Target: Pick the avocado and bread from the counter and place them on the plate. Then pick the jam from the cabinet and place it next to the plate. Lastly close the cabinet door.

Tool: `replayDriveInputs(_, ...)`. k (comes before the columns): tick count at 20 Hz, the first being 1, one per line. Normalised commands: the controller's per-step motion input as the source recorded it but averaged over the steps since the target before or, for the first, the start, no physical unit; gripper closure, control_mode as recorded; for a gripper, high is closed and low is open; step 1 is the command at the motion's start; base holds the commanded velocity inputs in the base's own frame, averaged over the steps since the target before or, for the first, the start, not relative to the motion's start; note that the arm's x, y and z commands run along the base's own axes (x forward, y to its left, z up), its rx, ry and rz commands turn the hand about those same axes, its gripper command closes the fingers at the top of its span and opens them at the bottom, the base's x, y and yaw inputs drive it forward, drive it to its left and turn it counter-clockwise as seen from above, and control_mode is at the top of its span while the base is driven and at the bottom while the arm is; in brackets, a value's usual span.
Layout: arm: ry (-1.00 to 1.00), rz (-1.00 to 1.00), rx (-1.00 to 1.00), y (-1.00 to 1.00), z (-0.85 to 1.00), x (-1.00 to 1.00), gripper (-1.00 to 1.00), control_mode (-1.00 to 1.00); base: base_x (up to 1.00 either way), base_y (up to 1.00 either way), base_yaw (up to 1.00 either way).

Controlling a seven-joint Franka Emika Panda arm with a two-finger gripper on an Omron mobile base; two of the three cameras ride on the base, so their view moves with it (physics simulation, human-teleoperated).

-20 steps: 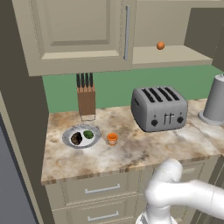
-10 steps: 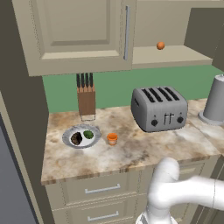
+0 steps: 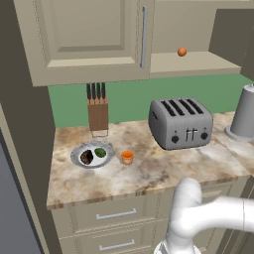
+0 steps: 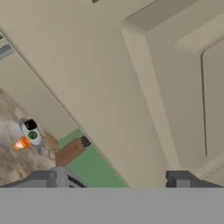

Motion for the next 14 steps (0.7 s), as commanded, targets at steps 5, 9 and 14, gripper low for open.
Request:
replayDriveInputs(5,-0.05,0.03,-0.08,0.9,0.43,0.08,-1.0,-1.0,0.0,0.0,0.0)
replayDriveInputs(9,0.0,0.02,-0.16,1.0,0.36,0.13,-1.0,-1.0,0.0,0.0,0.0)
replayDriveInputs(14,-0.04,0.0,-0.26,1.0,0.49,0.0,-1.0,-1.0,0.0,0.0,0.0)
